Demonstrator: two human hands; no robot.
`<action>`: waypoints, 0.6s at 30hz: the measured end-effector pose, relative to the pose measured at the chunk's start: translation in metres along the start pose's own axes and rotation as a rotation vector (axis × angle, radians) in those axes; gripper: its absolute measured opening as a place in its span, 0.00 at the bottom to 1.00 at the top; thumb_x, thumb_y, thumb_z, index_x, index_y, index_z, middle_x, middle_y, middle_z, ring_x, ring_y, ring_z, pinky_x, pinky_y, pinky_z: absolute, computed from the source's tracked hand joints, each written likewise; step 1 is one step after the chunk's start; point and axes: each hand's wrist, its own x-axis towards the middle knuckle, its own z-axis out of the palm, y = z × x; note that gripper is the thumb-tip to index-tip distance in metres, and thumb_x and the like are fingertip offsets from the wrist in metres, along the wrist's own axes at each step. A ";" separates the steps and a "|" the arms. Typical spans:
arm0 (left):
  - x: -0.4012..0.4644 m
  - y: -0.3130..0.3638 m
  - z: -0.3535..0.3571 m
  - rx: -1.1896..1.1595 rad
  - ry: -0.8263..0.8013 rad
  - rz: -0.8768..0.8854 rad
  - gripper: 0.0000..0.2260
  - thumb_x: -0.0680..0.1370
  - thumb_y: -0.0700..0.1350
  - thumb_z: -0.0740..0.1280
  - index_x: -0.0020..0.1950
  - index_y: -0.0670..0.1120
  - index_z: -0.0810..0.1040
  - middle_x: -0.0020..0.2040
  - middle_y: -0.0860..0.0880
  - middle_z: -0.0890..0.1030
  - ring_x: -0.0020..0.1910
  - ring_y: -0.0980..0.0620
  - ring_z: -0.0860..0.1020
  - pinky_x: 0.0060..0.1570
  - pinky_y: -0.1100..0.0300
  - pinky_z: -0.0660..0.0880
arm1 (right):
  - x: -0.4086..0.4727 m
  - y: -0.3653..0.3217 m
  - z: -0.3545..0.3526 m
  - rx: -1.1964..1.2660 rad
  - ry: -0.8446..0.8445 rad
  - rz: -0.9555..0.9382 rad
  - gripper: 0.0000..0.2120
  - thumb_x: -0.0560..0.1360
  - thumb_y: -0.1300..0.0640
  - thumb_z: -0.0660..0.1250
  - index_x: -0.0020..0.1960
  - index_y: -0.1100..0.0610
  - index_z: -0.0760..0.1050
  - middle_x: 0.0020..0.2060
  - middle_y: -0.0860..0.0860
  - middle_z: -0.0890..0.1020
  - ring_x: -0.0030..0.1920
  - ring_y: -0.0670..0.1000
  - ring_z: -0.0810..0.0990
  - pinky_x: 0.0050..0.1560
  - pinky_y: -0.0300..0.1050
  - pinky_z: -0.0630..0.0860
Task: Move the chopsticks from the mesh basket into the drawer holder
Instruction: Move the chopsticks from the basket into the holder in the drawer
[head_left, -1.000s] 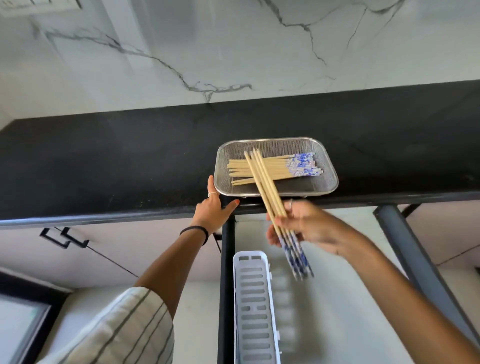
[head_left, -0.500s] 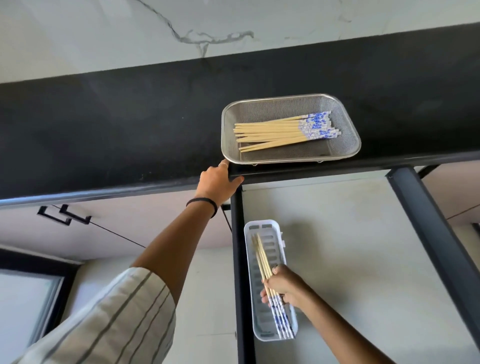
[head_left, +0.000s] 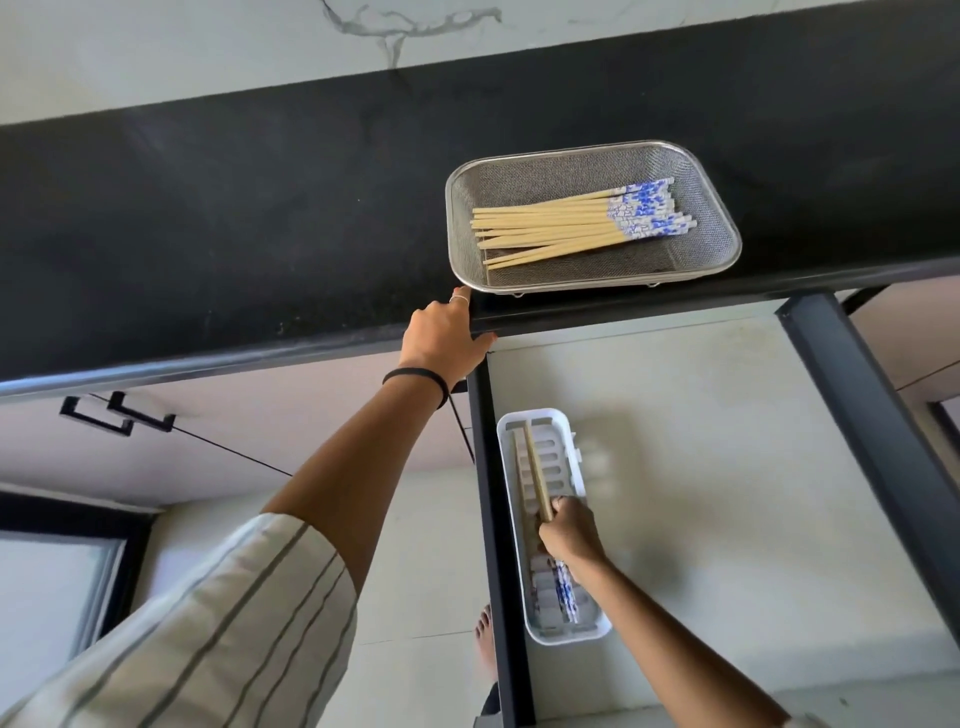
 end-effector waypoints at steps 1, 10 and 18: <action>0.000 0.000 0.000 0.003 -0.001 0.003 0.26 0.78 0.53 0.65 0.72 0.42 0.65 0.46 0.44 0.82 0.38 0.49 0.76 0.41 0.57 0.74 | -0.002 0.000 0.001 -0.017 0.016 -0.006 0.08 0.67 0.71 0.58 0.32 0.62 0.66 0.33 0.58 0.74 0.38 0.59 0.77 0.36 0.46 0.71; -0.001 0.000 0.000 0.009 -0.008 0.002 0.27 0.78 0.53 0.65 0.73 0.42 0.65 0.47 0.44 0.81 0.37 0.51 0.73 0.39 0.59 0.72 | -0.014 0.004 0.006 -0.163 0.118 -0.122 0.13 0.71 0.72 0.56 0.50 0.65 0.75 0.49 0.60 0.80 0.51 0.59 0.80 0.51 0.50 0.78; -0.002 0.001 0.001 0.046 -0.020 0.000 0.29 0.78 0.54 0.65 0.74 0.41 0.62 0.44 0.45 0.80 0.36 0.51 0.74 0.39 0.59 0.73 | -0.014 0.009 0.006 -0.185 0.060 -0.237 0.23 0.71 0.74 0.55 0.62 0.61 0.74 0.57 0.56 0.79 0.60 0.54 0.76 0.60 0.42 0.72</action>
